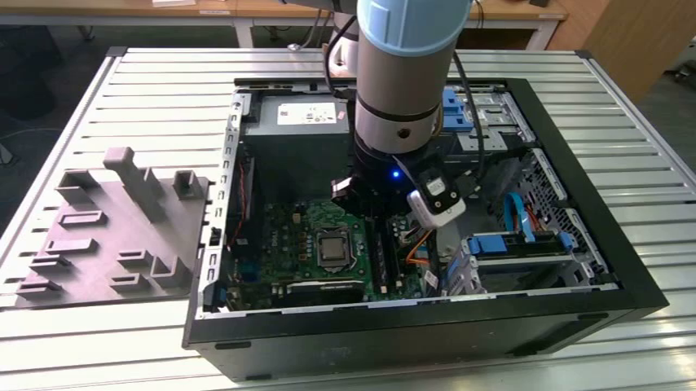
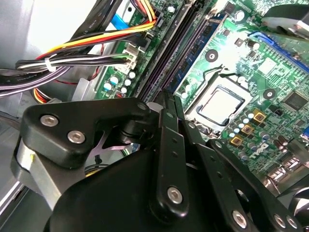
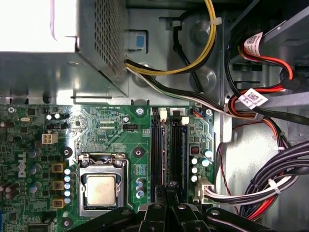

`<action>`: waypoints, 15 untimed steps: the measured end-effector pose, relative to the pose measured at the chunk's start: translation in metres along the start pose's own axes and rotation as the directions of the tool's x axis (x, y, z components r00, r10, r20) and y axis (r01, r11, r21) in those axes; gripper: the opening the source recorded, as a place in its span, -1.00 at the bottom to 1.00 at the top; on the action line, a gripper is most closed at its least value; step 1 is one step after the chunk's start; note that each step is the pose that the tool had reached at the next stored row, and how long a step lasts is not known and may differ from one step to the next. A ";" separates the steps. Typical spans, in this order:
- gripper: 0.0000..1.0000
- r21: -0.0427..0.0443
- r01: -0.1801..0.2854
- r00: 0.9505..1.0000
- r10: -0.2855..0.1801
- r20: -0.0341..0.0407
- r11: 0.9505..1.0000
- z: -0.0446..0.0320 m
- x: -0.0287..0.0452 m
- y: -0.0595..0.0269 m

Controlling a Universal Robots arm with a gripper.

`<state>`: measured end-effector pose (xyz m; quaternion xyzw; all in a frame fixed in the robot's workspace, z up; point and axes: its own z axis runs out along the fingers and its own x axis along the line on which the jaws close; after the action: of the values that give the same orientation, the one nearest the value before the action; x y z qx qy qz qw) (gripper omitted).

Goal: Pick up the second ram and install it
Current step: 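Insert the second ram into the second slot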

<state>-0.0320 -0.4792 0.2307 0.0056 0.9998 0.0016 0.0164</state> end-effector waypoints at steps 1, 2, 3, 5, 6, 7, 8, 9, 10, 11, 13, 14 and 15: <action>-0.77 0.000 0.000 1.000 0.000 0.000 1.000 0.0004 0.0000 0.0000; -0.77 0.000 0.000 1.000 0.000 0.000 1.000 0.0005 0.0000 0.0000; -0.77 0.000 0.000 1.000 0.000 0.000 1.000 0.0006 0.0000 0.0000; -0.77 0.000 0.000 1.000 0.000 0.000 1.000 0.0007 0.0000 0.0000; -0.77 0.000 0.000 1.000 0.000 0.000 1.000 0.0008 0.0000 0.0000; -0.77 0.000 0.000 1.000 0.000 0.000 1.000 0.0008 0.0000 0.0000; -0.77 0.000 0.000 1.000 0.000 0.000 1.000 0.0009 0.0001 0.0000; -0.77 0.000 0.000 1.000 0.000 0.000 1.000 0.0011 0.0001 0.0000; -0.77 0.000 0.000 1.000 0.000 0.000 1.000 0.0012 0.0001 0.0000; -0.77 0.000 0.000 1.000 0.000 0.000 1.000 0.0014 0.0002 0.0000; -0.77 0.000 0.000 1.000 0.000 0.000 1.000 0.0014 0.0003 0.0000; -0.77 0.000 0.000 1.000 0.000 0.000 1.000 0.0014 0.0003 0.0000; -0.77 0.000 0.000 1.000 0.000 0.000 1.000 0.0016 0.0004 0.0000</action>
<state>-0.0323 -0.4792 0.2291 0.0056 0.9998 0.0017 0.0164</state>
